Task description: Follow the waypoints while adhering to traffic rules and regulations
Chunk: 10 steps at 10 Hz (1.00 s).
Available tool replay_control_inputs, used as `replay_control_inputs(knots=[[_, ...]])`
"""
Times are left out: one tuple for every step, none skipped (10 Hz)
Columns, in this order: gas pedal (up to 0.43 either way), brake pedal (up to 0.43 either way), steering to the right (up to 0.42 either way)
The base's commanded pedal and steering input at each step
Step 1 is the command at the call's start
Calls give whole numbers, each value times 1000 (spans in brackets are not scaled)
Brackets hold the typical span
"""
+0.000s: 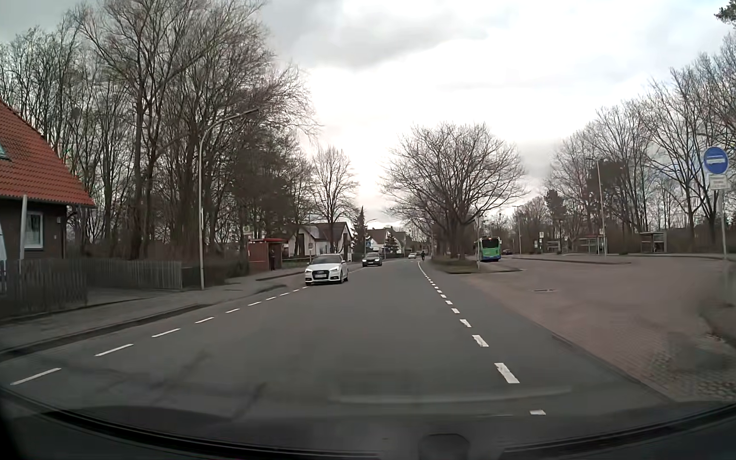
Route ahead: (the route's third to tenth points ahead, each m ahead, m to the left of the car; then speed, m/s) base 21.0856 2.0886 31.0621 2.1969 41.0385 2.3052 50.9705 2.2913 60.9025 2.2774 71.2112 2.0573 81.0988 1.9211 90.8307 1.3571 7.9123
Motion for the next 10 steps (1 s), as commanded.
replay_control_inputs(knots=[[110, 0, 1], [110, 0, 1], [110, 0, 0], [110, 0, 0], [110, 0, 0], [110, 0, 0], [110, 0, 2], [110, 0, 2], [110, 0, 1], [110, 0, 1]])
